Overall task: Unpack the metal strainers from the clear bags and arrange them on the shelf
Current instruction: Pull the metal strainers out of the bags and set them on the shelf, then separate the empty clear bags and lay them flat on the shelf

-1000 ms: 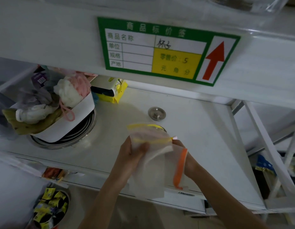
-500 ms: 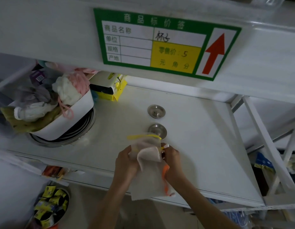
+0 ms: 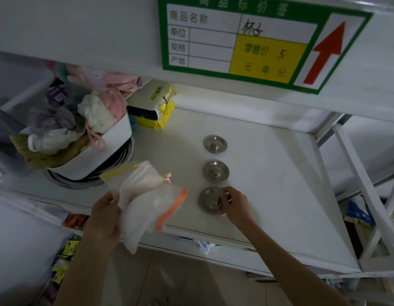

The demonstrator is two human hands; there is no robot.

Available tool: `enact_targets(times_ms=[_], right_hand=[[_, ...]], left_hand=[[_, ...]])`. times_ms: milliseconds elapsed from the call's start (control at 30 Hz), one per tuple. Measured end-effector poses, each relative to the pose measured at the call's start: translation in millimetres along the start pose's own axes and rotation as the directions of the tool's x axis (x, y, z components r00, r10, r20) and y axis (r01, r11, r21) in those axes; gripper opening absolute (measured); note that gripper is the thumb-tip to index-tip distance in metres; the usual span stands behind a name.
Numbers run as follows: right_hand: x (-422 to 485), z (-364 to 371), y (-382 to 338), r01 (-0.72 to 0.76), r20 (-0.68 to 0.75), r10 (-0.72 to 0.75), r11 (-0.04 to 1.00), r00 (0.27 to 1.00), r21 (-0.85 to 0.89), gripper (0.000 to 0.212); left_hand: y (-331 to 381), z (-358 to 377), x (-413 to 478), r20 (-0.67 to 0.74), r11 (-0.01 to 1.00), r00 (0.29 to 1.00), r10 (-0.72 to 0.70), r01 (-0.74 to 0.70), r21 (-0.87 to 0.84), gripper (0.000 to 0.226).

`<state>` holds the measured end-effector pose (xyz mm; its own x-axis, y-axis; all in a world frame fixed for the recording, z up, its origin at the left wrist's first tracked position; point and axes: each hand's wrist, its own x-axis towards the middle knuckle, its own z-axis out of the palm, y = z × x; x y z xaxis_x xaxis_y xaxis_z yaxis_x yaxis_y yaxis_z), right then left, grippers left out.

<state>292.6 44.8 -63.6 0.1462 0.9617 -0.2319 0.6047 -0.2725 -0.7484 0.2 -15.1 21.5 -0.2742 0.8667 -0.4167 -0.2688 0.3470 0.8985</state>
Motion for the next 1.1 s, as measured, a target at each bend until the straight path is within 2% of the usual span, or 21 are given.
enact_targets(times_ms=[67,167,267,400,500,567,600,633,700,733,800,900,967,1100], right_hand=[[1.1,2.4,-3.6,0.048,-0.028,-0.052,0.99,0.998,-0.136,0.017],[1.0,7.0,-8.0,0.116,-0.01,-0.13,0.916,0.992,-0.385,0.016],[-0.6,12.2,-6.0,0.151,0.025,-0.16,0.85,0.987,-0.505,0.01],[-1.8,10.5,-2.9,0.147,-0.002,-0.183,0.794,0.983,-0.59,0.021],[-7.8,-5.1,-8.2,0.165,-0.087,-0.224,0.884,0.971,-0.437,0.034],[-15.4,-20.9,-17.7,0.175,-0.202,-0.213,0.966,0.956,-0.191,0.026],[-19.8,-30.0,-24.1,0.144,-0.238,-0.145,0.989,0.96,-0.021,0.019],[-23.7,-39.2,-30.2,0.077,-0.205,-0.038,0.979,0.978,0.187,0.014],[-32.8,-58.5,-43.0,-0.13,0.043,0.127,0.84,0.991,0.526,0.031],[-37.5,-67.6,-48.6,-0.227,0.168,0.158,0.788,0.973,0.572,0.039],[-44.2,-80.9,-52.9,-0.324,0.299,0.182,0.776,0.937,0.541,0.047],[-47.4,-90.6,-46.0,-0.338,0.341,0.165,0.765,0.925,0.548,0.03],[-46.1,-96.1,-33.8,-0.334,0.371,0.115,0.719,0.922,0.609,0.018],[-41.7,-106.6,-15.4,-0.385,0.377,0.143,0.586,0.915,0.713,0.031]], left_hand=[[3.7,-7.1,1.0,-0.004,0.999,0.999,0.033,-0.033,-0.03,0.025],[7.6,-8.7,0.3,0.003,0.997,0.998,0.061,-0.061,-0.036,0.024],[9.7,0.3,-6.2,0.02,0.997,0.997,0.08,-0.081,0.005,0.022],[11.7,26.1,-14.9,0.054,0.994,0.993,0.108,-0.108,0.004,0.026],[10.6,51.7,-17.7,0.119,0.977,0.976,0.184,-0.195,0.091,0.012],[5.3,68.2,-16.5,0.178,0.941,0.946,0.27,-0.299,0.16,0.003],[1.5,77.1,-15.5,0.195,0.912,0.93,0.311,-0.35,0.214,0.004],[-3.5,85.6,-13.9,0.211,0.88,0.916,0.34,-0.389,0.272,0.012],[-13.3,104.4,-11.1,0.235,0.847,0.906,0.352,-0.415,0.331,0.017],[-18.4,114.1,-10.4,0.247,0.836,0.902,0.355,-0.424,0.347,0.015],[-28.4,133.0,-10.2,0.26,0.81,0.895,0.363,-0.441,0.387,0.009],[-38.5,155.6,-12.4,0.27,0.794,0.893,0.359,-0.445,0.414,0.005],[-44.8,165.0,-12.8,0.284,0.816,0.901,0.328,-0.422,0.396,0.018],[-53.1,175.7,-15.5,0.304,0.873,0.907,0.291,-0.382,0.304,0.034]])
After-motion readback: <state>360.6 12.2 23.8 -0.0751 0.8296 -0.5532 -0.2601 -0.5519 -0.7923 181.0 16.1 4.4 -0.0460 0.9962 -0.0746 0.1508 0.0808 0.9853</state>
